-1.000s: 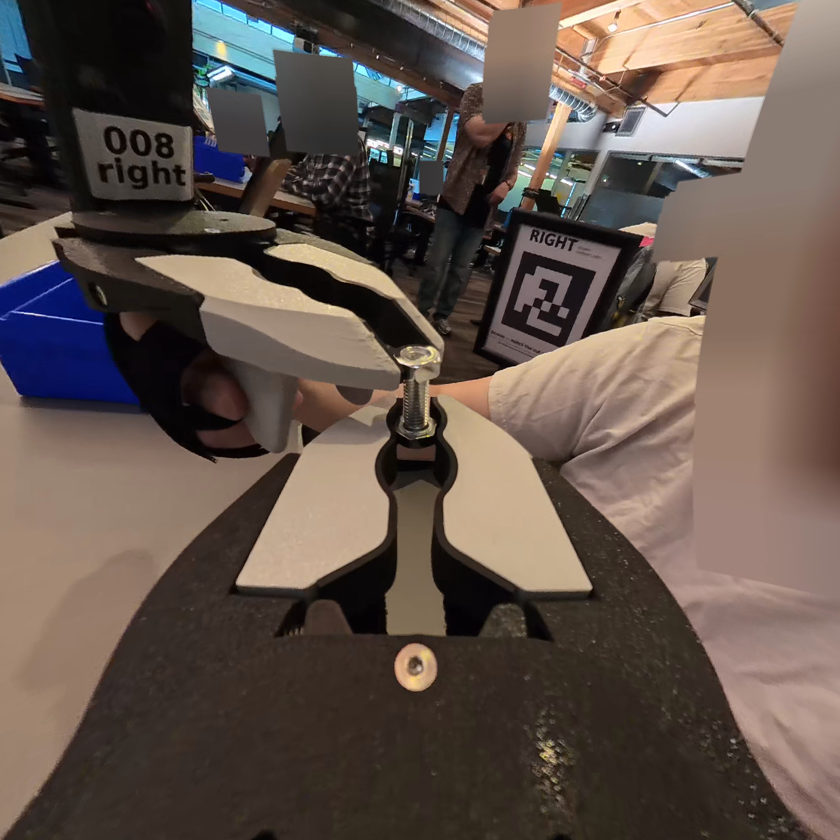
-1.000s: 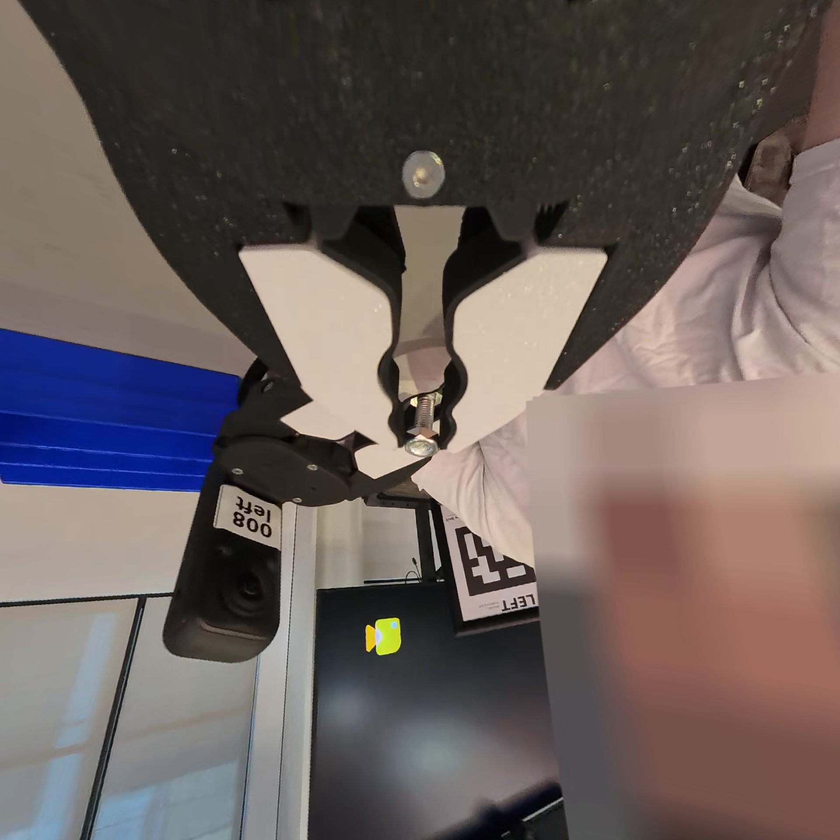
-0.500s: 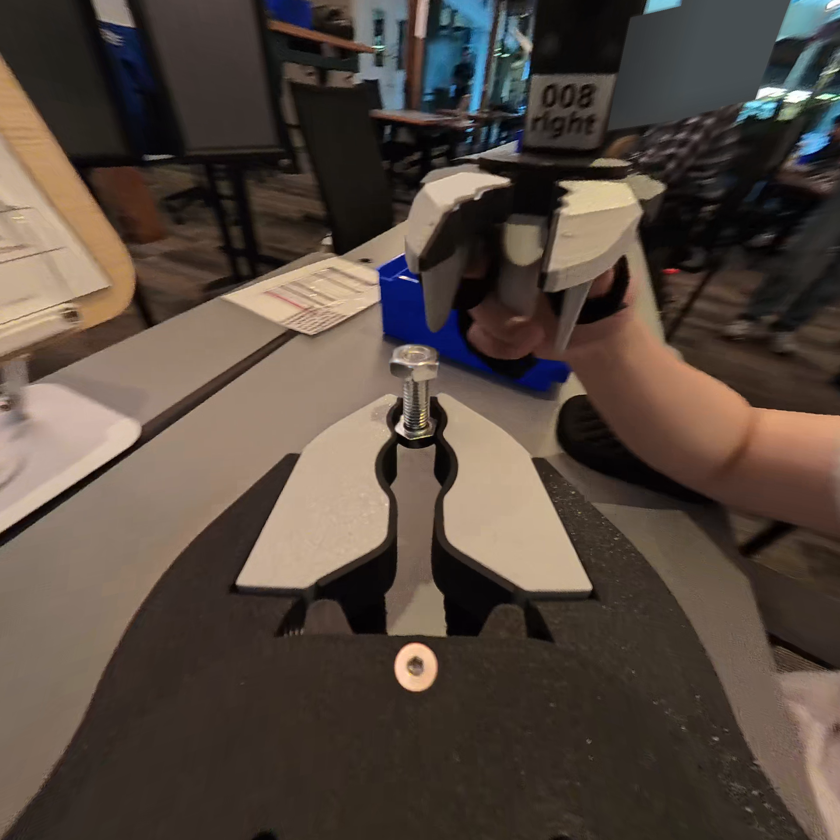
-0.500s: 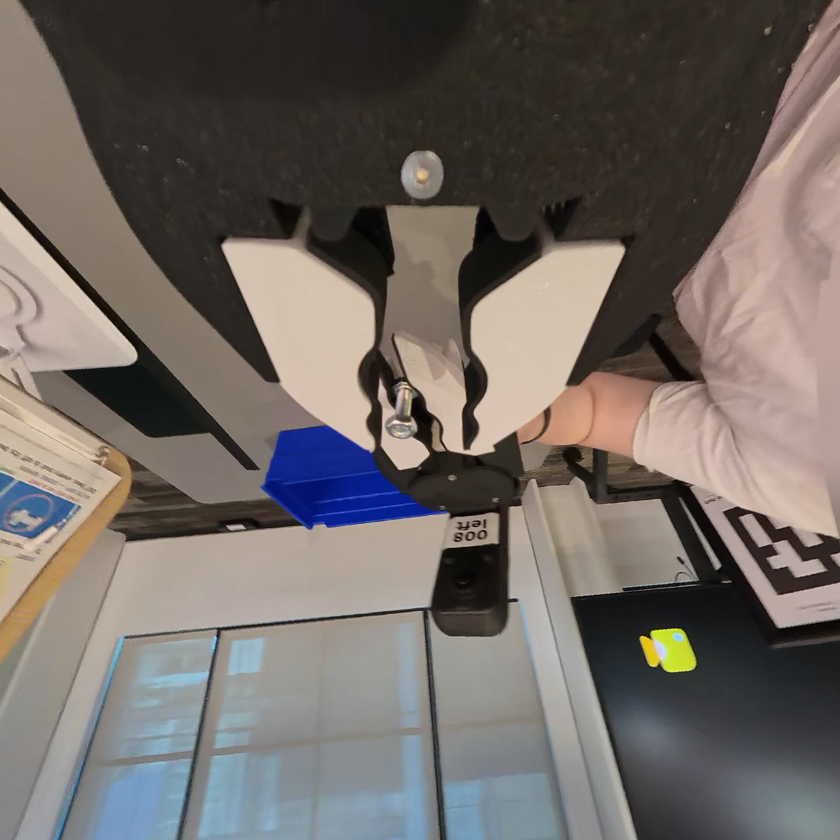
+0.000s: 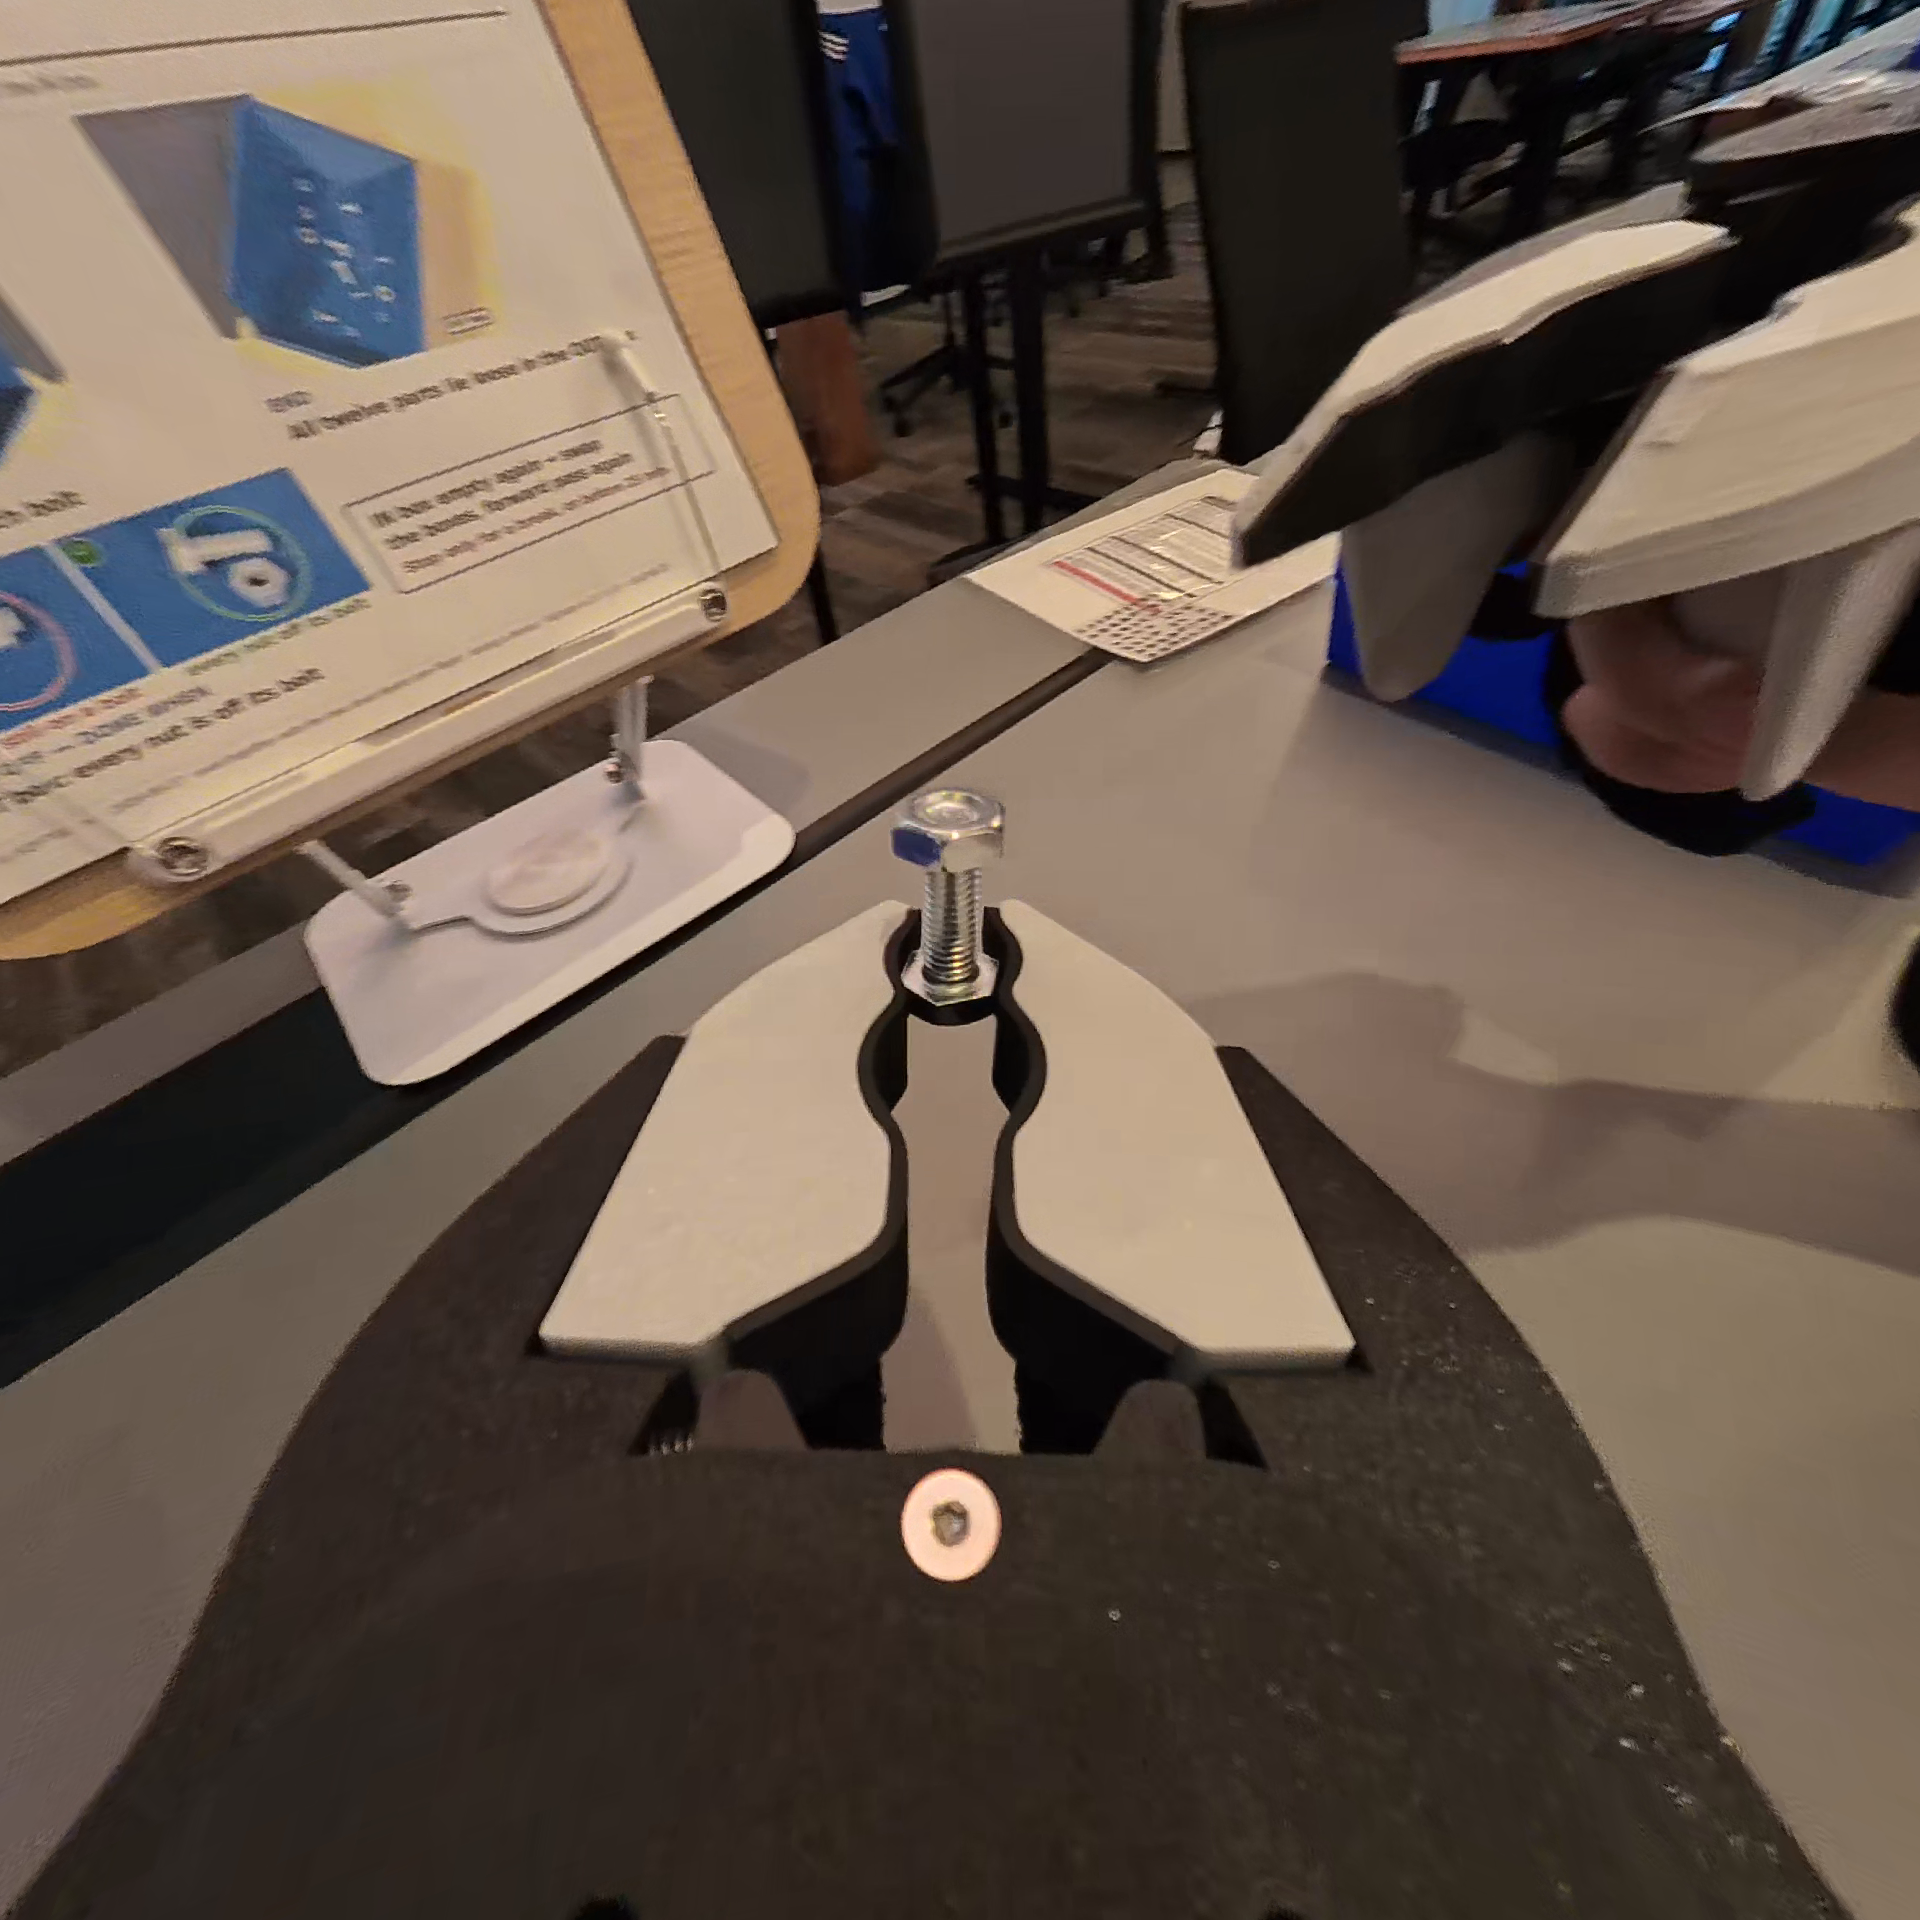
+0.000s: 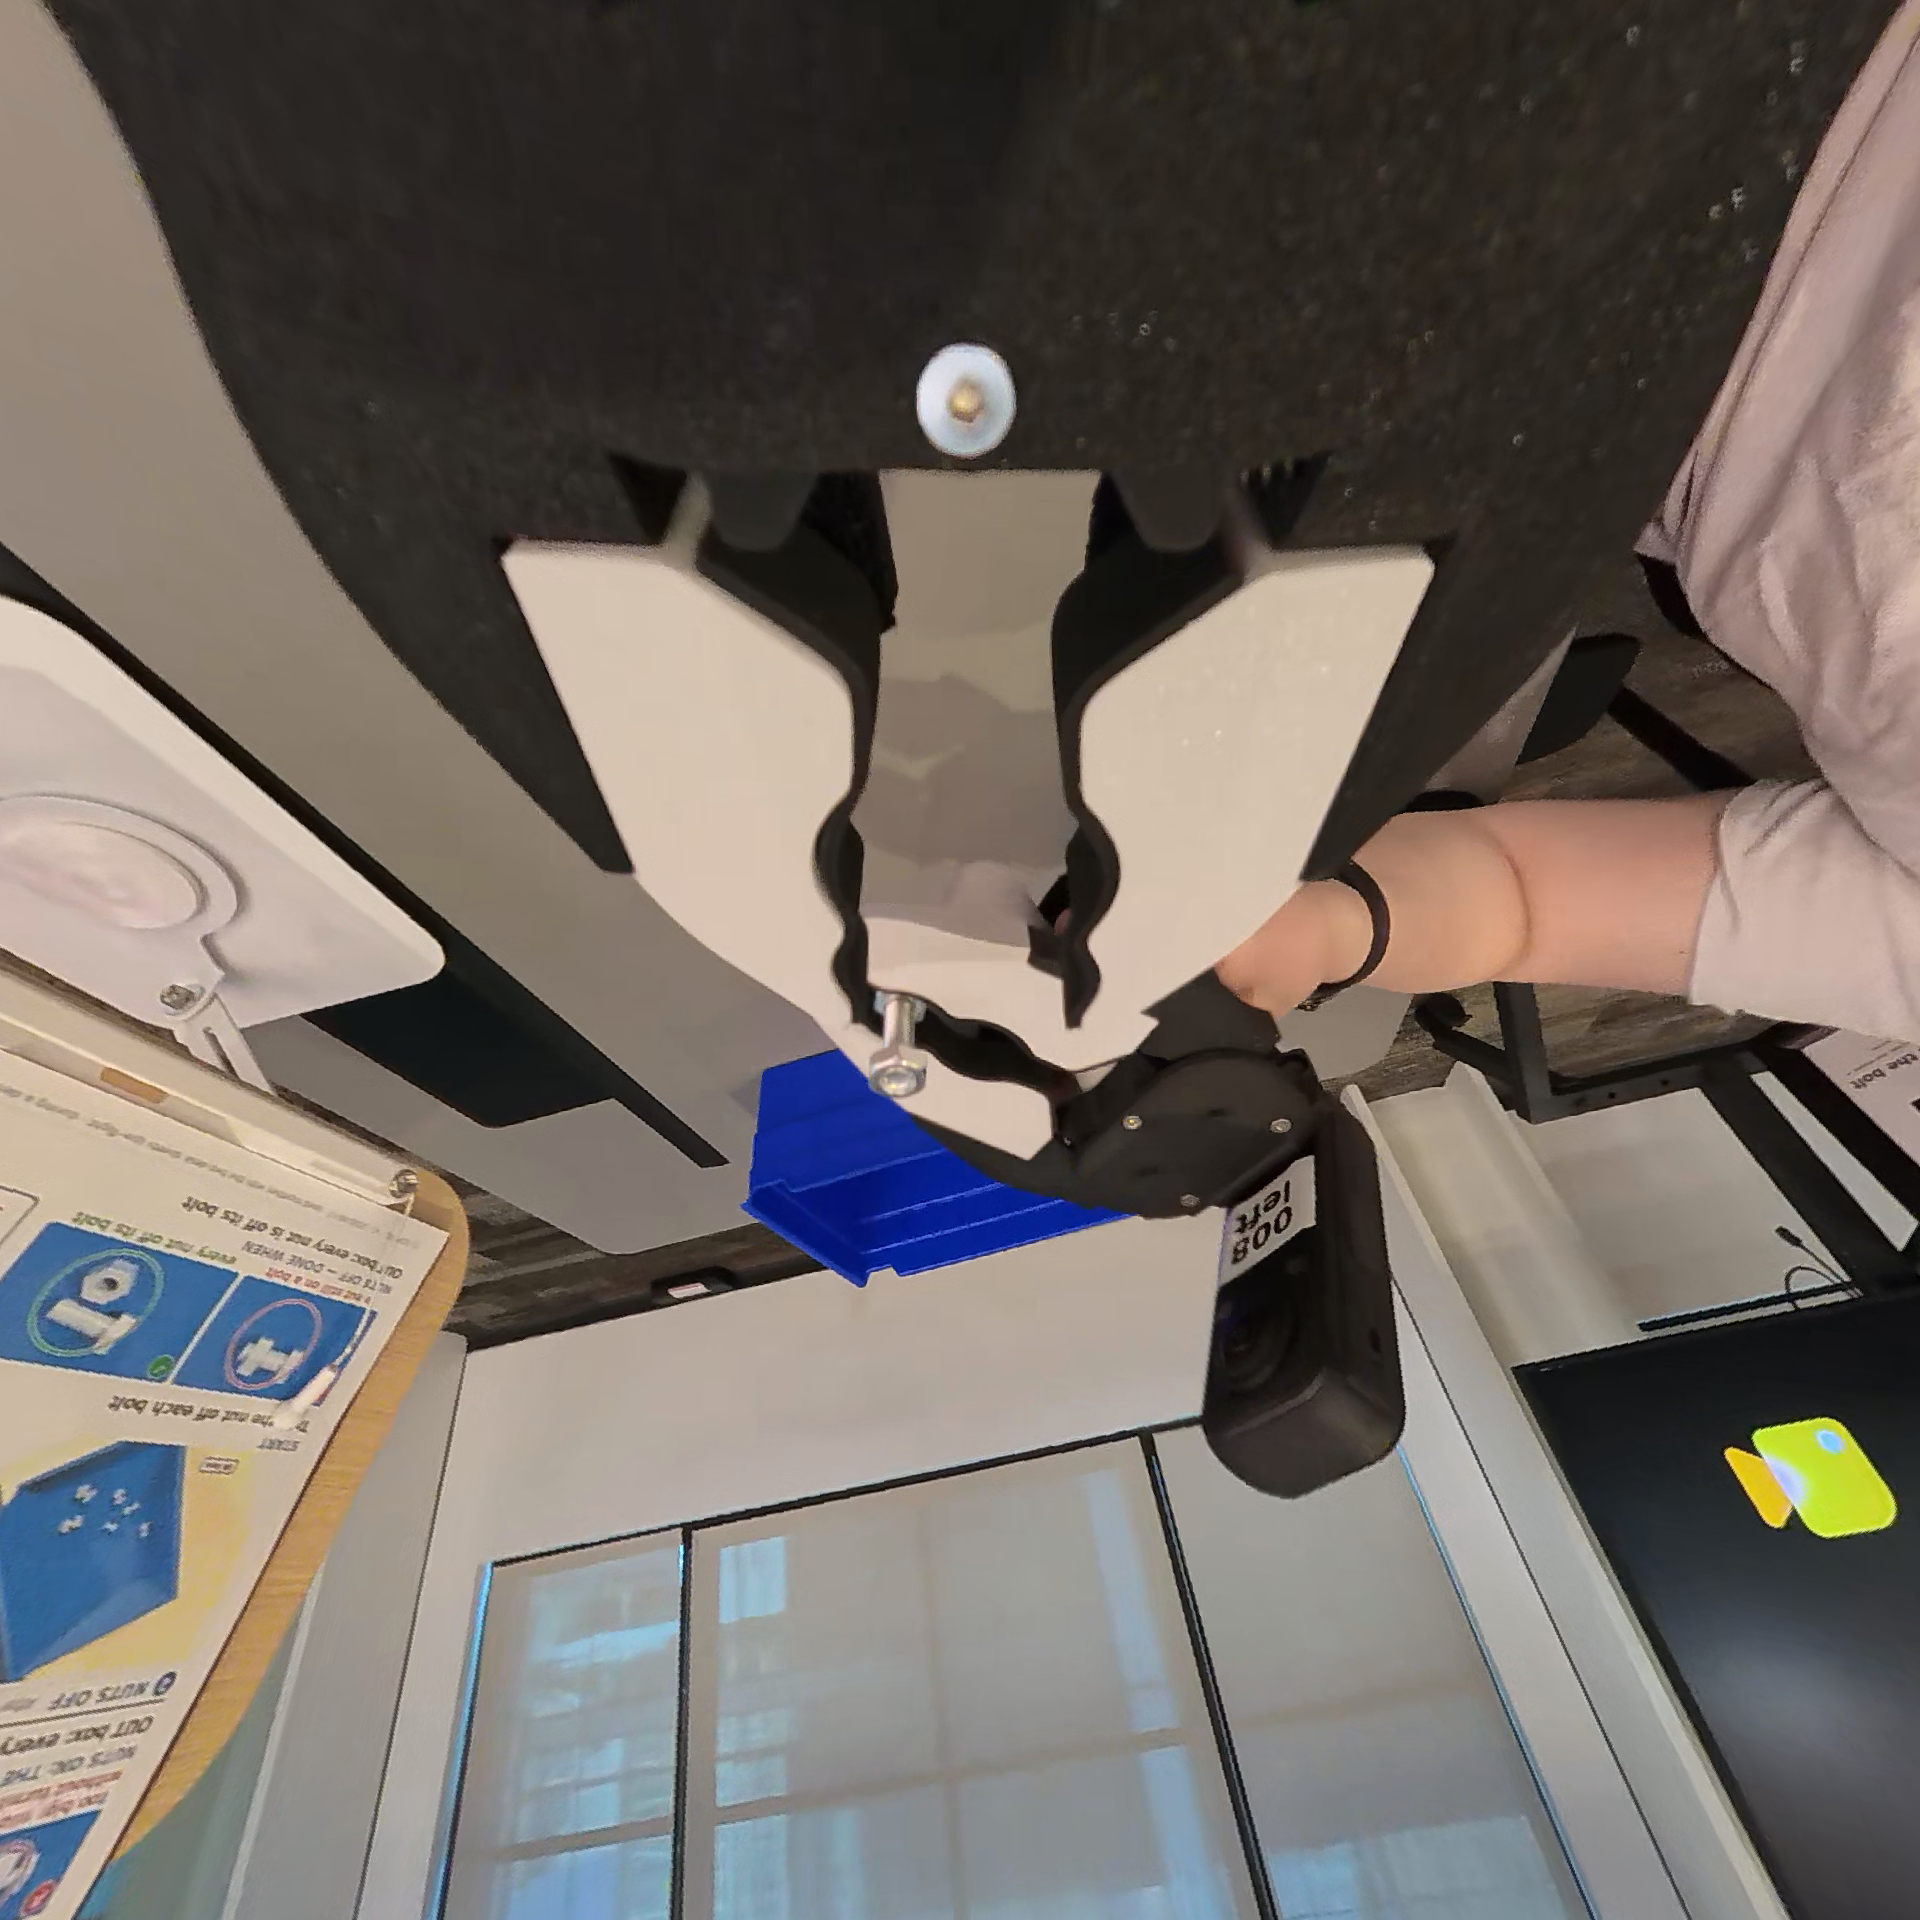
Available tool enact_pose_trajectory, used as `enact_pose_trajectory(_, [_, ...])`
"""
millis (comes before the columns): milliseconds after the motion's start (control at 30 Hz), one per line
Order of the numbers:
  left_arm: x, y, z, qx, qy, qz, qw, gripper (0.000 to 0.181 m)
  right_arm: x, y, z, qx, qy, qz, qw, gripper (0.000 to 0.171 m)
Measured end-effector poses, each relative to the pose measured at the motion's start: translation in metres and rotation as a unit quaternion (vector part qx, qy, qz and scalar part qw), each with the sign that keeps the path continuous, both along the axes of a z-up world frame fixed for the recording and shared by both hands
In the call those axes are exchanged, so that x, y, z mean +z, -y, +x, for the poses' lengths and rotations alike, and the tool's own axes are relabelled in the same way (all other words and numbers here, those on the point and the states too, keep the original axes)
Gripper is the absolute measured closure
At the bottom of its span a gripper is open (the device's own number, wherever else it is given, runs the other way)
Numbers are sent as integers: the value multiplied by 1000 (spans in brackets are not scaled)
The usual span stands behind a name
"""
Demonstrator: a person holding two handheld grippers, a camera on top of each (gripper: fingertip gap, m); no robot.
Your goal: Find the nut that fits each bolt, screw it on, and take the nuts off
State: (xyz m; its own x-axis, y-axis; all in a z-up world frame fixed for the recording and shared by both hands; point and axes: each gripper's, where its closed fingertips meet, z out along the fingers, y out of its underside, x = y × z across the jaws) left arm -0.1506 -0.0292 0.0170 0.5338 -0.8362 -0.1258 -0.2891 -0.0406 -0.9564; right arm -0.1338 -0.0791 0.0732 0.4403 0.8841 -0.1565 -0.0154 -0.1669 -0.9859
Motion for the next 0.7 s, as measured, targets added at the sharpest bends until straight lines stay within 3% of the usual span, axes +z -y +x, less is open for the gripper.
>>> enact_pose_trajectory(400, [-29,-31,-14,66,-64,27,995,171,-30,-27,-3,-44,44,-72,996,136])
enact_pose_trajectory(700, [-26,-33,-18,53,-40,-5,998,171,-31,-37,-23,-47,81,-76,993,133])
